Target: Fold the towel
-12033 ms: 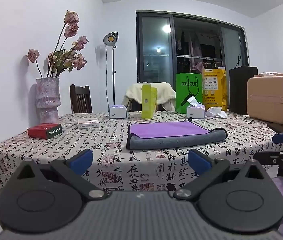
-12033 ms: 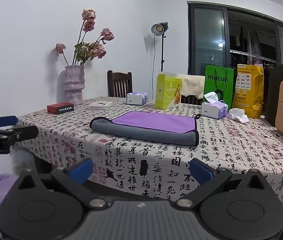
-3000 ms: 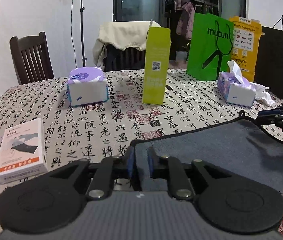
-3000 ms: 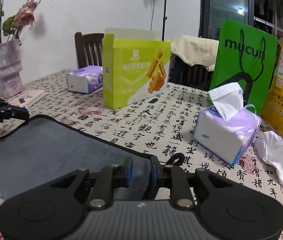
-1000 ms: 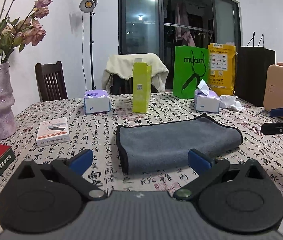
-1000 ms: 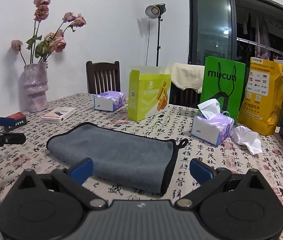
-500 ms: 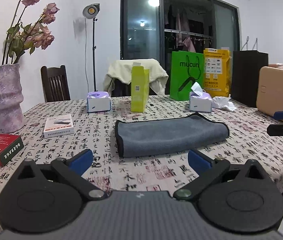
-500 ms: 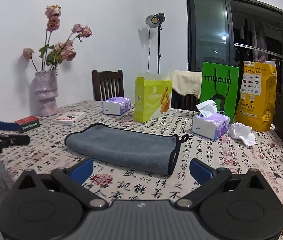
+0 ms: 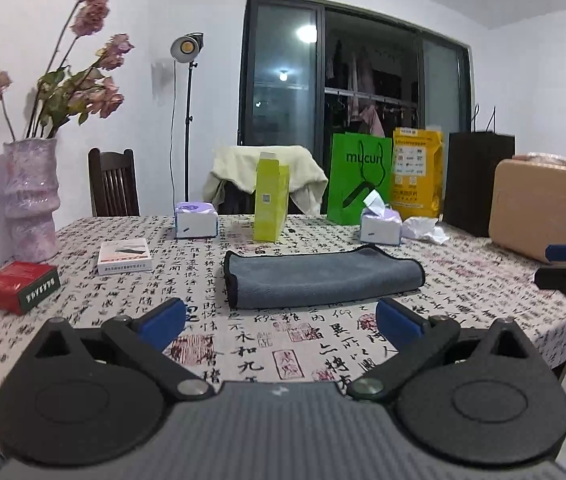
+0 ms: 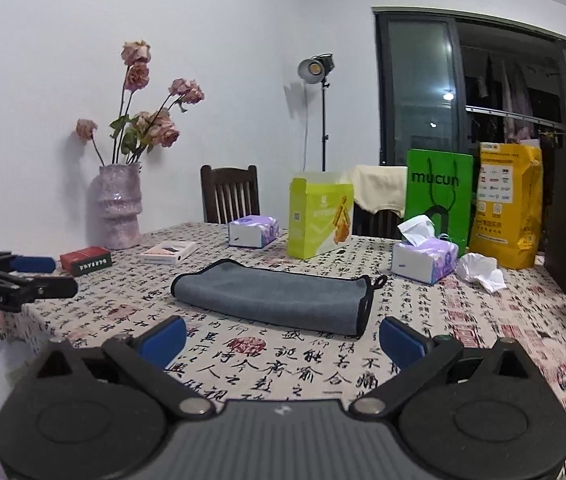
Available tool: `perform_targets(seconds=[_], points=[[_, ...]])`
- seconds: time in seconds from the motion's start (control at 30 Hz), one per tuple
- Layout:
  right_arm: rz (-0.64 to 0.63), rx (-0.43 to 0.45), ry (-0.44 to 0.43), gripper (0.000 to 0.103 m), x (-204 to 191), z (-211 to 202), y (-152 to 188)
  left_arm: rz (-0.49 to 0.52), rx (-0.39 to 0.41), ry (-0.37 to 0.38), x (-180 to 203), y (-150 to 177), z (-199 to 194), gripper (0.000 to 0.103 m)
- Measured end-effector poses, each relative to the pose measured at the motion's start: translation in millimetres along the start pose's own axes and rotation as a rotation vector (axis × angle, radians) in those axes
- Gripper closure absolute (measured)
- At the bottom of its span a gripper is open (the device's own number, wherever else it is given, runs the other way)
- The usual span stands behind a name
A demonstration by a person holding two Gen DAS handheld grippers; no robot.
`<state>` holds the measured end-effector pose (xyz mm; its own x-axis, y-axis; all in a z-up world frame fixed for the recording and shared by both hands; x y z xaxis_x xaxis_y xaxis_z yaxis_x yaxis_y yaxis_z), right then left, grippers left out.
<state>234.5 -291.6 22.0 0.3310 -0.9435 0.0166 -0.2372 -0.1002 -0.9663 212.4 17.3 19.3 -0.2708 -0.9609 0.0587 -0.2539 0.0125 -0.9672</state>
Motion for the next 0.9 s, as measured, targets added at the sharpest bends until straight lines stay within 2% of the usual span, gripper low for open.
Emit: perform_targets(seconds=[0.1,0.33,0.47,0.63,0.9], points=[[-0.01,0.022,0.018,0.0,-4,-12,6,-0.011,0.009,0.001,1,9,-13,0.0],[-0.022,0.017,0.019,0.0,-18,-29,24,0.053,0.002,-0.039,11,31,-29,0.0],[-0.039,0.019,0.005,0.0,-32,-37,33,0.048,0.005,-0.028,16,43,-40,0.0],[-0.059,0.058,-0.021,0.0,-53,-45,42,0.031,0.046,-0.019,18,49,-62,0.0],[-0.02,0.099,-0.066,0.0,-78,-80,60,0.051,0.07,0.027,29,57,-94,0.0]])
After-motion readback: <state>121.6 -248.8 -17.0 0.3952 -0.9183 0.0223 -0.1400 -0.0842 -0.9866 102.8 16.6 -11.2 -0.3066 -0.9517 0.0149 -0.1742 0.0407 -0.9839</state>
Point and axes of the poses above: each gripper's, at about its wrist camera, not at the fingertips, and z roughly the way its jaws point, x to its right, y to its underside, the point moved 7 cm from there along z, roughly the way its jaws point, and after that the axes turned 6 degrees about y, right-handed, at the moved point
